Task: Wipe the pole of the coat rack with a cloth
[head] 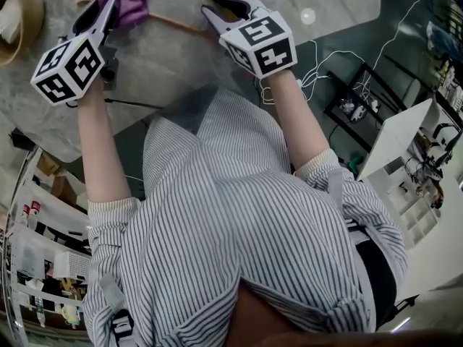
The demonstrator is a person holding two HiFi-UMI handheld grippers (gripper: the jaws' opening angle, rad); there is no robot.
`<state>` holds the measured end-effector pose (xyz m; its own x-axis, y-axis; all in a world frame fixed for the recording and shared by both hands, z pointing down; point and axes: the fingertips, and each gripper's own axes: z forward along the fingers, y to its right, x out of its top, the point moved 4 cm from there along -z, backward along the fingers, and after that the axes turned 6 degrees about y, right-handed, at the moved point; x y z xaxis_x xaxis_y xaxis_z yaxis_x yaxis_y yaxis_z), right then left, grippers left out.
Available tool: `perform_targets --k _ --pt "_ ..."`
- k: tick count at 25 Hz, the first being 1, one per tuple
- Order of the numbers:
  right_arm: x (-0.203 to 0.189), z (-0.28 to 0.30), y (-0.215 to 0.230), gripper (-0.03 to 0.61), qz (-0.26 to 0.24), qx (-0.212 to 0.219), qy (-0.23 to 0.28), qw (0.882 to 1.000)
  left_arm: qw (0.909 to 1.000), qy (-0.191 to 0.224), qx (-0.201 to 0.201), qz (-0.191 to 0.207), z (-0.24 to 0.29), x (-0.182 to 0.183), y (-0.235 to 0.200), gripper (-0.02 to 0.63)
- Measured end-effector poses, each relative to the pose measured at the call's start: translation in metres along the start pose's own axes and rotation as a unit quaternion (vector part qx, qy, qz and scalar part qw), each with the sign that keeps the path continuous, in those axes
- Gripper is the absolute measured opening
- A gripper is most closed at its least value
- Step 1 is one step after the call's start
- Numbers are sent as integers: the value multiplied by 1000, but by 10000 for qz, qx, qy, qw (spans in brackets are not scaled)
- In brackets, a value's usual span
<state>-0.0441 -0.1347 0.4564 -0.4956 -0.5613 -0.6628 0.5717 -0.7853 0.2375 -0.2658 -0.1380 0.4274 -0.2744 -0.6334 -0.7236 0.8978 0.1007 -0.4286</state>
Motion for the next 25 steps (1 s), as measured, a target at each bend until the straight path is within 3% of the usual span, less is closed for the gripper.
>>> perform_targets --k 17,25 --pt "-2 0 2 110 122 -93 232 9996 9984 191 520 -107 -25 -2 -32 91" --pt "-4 -5 4 123 150 -113 284 9994 9951 269 907 301 -39 0 -41 91"
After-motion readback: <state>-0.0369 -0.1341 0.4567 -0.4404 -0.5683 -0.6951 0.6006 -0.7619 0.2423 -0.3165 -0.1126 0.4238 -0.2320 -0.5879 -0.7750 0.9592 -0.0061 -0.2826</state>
